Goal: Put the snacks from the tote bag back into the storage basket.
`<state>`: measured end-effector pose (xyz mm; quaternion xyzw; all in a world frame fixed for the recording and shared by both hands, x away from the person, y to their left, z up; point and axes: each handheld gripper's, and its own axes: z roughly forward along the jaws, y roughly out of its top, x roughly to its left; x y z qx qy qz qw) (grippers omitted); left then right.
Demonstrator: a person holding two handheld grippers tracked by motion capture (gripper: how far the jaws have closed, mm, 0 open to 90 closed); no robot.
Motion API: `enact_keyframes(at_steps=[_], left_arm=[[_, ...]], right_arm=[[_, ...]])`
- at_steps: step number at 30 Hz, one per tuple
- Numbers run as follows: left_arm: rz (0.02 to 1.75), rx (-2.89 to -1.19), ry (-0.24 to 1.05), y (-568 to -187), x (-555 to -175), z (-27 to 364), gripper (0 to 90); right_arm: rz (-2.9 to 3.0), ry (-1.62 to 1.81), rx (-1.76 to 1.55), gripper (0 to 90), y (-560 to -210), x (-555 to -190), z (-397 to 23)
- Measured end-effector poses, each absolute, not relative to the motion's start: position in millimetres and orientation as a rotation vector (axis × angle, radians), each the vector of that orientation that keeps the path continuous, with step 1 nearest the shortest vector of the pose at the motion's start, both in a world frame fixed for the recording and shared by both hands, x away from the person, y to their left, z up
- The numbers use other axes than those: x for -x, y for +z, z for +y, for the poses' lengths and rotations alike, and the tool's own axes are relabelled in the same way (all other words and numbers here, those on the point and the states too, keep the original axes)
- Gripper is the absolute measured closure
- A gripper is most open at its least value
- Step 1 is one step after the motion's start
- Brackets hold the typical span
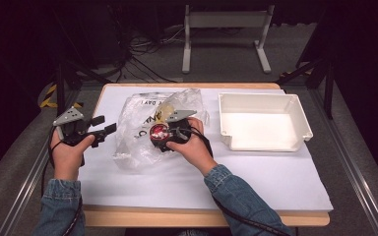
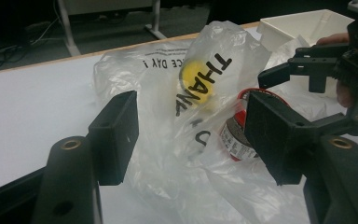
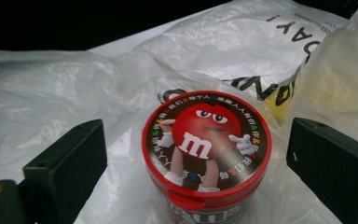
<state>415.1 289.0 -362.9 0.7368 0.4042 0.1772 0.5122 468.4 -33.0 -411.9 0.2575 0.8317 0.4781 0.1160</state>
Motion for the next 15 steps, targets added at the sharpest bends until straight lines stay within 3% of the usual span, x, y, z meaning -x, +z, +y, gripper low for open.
enact_keyframes(at_steps=[15], left_arm=[[0.992, -1.768, 0.432, -366.7, -414.2, 293.6, 34.9]], right_arm=[[2.489, 1.287, -0.767, 5.0, -429.9, -478.8, -18.5]])
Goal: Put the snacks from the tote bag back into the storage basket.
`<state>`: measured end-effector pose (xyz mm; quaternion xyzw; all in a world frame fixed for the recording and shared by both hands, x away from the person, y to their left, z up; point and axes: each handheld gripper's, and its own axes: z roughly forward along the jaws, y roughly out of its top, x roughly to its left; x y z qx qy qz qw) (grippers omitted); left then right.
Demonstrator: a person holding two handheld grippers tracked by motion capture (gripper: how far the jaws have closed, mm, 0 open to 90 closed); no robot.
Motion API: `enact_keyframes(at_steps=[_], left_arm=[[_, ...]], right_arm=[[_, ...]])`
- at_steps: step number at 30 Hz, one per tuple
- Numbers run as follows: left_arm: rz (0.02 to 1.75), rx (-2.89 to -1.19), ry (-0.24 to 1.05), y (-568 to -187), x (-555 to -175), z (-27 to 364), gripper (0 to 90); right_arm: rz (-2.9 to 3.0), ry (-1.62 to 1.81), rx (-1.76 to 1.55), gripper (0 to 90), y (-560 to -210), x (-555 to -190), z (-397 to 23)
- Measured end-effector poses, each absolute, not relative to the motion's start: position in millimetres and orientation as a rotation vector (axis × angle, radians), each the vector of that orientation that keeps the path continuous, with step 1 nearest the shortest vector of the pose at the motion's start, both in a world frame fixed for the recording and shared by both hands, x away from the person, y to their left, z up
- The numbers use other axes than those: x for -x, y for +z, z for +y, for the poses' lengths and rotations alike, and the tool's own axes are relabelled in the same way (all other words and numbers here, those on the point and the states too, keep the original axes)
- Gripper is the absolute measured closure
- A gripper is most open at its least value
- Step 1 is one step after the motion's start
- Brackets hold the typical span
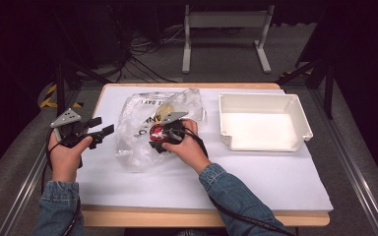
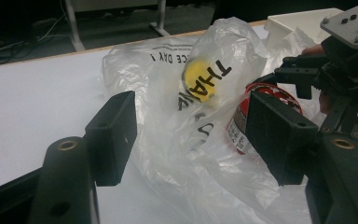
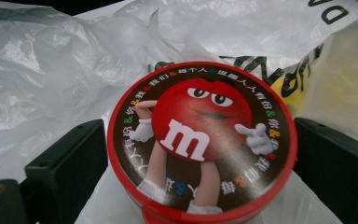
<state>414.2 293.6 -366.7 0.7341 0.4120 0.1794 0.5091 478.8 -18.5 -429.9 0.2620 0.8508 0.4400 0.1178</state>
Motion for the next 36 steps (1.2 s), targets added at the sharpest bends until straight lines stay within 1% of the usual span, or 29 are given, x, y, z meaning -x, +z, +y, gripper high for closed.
enact_keyframes(at_steps=[3, 8, 14, 18, 28, 36], left_arm=[[0.993, -1.768, 0.433, -367.8, -415.1, 293.4, 34.9], [0.991, -1.775, 0.424, -368.7, -416.2, 291.4, 35.0], [0.993, -1.770, 0.425, -368.3, -416.9, 291.4, 34.8], [0.995, -1.772, 0.421, -368.9, -417.7, 290.1, 34.8], [0.991, -1.772, 0.424, -368.4, -417.9, 290.9, 34.8], [0.992, -1.770, 0.431, -367.7, -417.4, 291.4, 35.0]], right_arm=[[2.493, 1.270, -0.768, 5.6, -431.0, -479.9, -15.7], [2.506, 1.232, -0.759, 9.4, -432.8, -481.0, -12.9], [2.508, 1.214, -0.741, 19.8, -431.9, -481.0, -12.8], [2.517, 1.205, -0.711, 24.4, -428.4, -480.0, -12.2], [2.529, 1.178, -0.692, 24.8, -424.6, -479.3, -11.0], [2.527, 1.194, -0.646, 24.8, -410.6, -475.5, -10.8]])
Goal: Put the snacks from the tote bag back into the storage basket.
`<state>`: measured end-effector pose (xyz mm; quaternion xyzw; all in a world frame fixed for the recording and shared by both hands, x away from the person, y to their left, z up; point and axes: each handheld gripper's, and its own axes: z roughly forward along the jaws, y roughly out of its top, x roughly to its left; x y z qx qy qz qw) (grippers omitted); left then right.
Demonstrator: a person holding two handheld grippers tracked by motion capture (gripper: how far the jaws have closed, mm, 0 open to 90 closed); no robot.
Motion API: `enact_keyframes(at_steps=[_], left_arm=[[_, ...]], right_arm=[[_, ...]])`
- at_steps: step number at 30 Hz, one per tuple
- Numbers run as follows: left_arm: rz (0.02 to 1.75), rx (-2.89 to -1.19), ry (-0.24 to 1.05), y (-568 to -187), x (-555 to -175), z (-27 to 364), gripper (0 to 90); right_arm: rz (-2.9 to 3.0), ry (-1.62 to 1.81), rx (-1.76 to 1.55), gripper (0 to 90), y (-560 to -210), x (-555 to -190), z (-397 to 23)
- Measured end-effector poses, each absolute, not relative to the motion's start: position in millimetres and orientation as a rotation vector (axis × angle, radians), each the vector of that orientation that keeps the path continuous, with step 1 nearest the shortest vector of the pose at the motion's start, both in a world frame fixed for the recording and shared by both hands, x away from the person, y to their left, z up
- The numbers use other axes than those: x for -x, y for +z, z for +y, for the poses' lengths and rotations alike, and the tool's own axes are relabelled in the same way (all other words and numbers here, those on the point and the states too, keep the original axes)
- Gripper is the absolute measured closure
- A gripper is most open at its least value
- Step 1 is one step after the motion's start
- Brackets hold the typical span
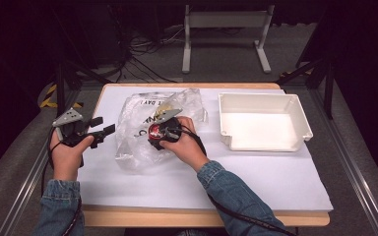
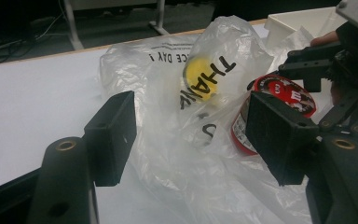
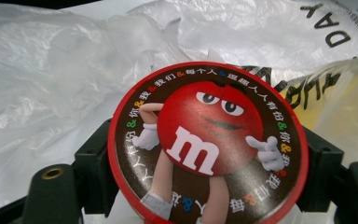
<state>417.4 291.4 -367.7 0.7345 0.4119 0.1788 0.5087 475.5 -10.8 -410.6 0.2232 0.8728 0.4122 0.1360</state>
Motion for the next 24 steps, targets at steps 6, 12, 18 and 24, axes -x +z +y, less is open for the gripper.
enact_keyframes(at_steps=[6, 12, 18, 24], left_arm=[[0.997, -1.766, 0.430, -367.7, -417.3, 291.8, 35.2], [0.996, -1.770, 0.428, -368.1, -417.7, 291.0, 34.8], [0.996, -1.769, 0.425, -367.5, -417.4, 293.2, 34.4], [1.004, -1.754, 0.427, -366.3, -416.1, 297.8, 34.5]], right_arm=[[2.526, 1.207, -0.616, 24.8, -396.4, -472.0, -11.7], [2.530, 1.215, -0.578, 24.8, -383.3, -469.0, -11.6], [2.534, 1.236, -0.556, 24.9, -368.9, -465.8, -13.3], [2.544, 1.264, -0.530, 24.9, -353.4, -463.3, -15.6]])
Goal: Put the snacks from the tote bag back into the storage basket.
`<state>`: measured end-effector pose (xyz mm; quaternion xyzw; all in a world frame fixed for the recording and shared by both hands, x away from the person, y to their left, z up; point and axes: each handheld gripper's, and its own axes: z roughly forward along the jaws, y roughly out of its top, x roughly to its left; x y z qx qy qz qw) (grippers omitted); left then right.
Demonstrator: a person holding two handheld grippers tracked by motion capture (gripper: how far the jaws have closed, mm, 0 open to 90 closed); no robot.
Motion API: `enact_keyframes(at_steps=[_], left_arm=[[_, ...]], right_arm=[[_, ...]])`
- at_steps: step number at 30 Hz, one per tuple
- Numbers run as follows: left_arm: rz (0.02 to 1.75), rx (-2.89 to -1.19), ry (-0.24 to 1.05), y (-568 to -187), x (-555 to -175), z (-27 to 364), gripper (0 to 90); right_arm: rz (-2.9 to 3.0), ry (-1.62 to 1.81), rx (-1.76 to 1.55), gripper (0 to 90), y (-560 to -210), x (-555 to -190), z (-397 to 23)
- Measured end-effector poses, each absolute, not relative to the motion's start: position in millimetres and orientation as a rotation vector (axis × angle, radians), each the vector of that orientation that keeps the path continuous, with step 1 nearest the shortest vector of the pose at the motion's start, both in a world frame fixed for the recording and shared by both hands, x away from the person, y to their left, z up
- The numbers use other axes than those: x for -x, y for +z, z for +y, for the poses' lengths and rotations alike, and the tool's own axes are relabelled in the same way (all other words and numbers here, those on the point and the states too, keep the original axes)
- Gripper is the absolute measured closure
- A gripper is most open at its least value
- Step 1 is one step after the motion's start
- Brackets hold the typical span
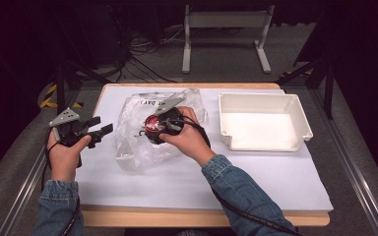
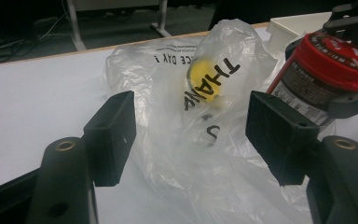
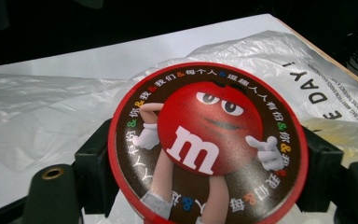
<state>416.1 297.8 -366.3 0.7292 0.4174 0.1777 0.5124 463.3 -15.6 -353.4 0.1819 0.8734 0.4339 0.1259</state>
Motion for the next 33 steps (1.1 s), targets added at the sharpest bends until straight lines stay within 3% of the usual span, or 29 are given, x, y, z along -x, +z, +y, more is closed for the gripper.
enact_keyframes(at_steps=[18, 33], left_arm=[[1.009, -1.742, 0.424, -365.3, -416.4, 302.6, 34.2], [0.989, -1.753, 0.402, -365.4, -428.3, 291.7, 33.9]], right_arm=[[2.606, 1.242, -0.440, 24.9, -323.9, -458.8, -32.0], [2.558, 1.262, -0.476, 24.9, -299.8, -458.9, -84.2]])
